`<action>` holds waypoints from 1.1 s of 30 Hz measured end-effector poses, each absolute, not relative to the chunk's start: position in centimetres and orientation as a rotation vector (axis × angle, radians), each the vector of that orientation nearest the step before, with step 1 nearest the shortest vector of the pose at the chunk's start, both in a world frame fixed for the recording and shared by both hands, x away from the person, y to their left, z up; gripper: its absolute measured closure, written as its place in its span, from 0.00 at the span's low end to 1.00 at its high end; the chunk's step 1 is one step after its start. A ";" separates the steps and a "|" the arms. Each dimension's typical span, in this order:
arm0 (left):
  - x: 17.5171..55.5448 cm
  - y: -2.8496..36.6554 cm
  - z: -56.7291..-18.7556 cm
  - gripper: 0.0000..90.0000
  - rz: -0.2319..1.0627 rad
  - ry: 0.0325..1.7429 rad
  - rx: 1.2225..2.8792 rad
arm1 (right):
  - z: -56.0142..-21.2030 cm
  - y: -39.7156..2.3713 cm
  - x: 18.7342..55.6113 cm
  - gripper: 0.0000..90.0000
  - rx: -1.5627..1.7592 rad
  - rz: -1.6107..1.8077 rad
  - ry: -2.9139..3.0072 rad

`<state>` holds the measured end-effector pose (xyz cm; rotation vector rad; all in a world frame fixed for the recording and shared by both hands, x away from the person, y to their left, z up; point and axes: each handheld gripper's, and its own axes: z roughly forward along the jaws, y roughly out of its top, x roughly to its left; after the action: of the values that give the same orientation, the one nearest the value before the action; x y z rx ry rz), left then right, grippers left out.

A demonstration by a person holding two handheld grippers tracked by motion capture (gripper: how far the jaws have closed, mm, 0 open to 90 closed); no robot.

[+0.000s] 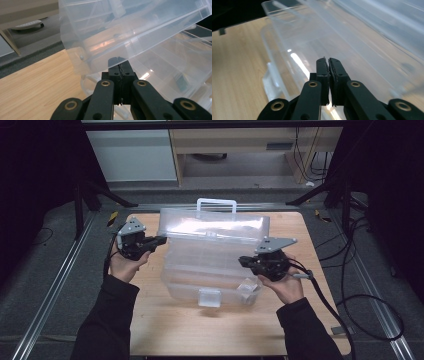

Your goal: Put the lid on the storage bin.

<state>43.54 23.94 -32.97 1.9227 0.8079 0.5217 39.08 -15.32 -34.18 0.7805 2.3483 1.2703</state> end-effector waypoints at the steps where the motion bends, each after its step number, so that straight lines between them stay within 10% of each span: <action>1: 43.4 24.0 -33.1 1.00 0.524 0.805 1.926 | -34.3 -16.0 39.0 0.97 0.817 1.276 2.332; 33: 39.8 26.1 -37.9 0.99 0.473 0.836 2.027 | -38.6 -20.9 37.2 0.96 1.039 1.248 2.250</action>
<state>39.76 26.10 -37.92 2.0272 0.8356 0.4726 37.21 -20.90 -38.60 1.0390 2.2499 1.2478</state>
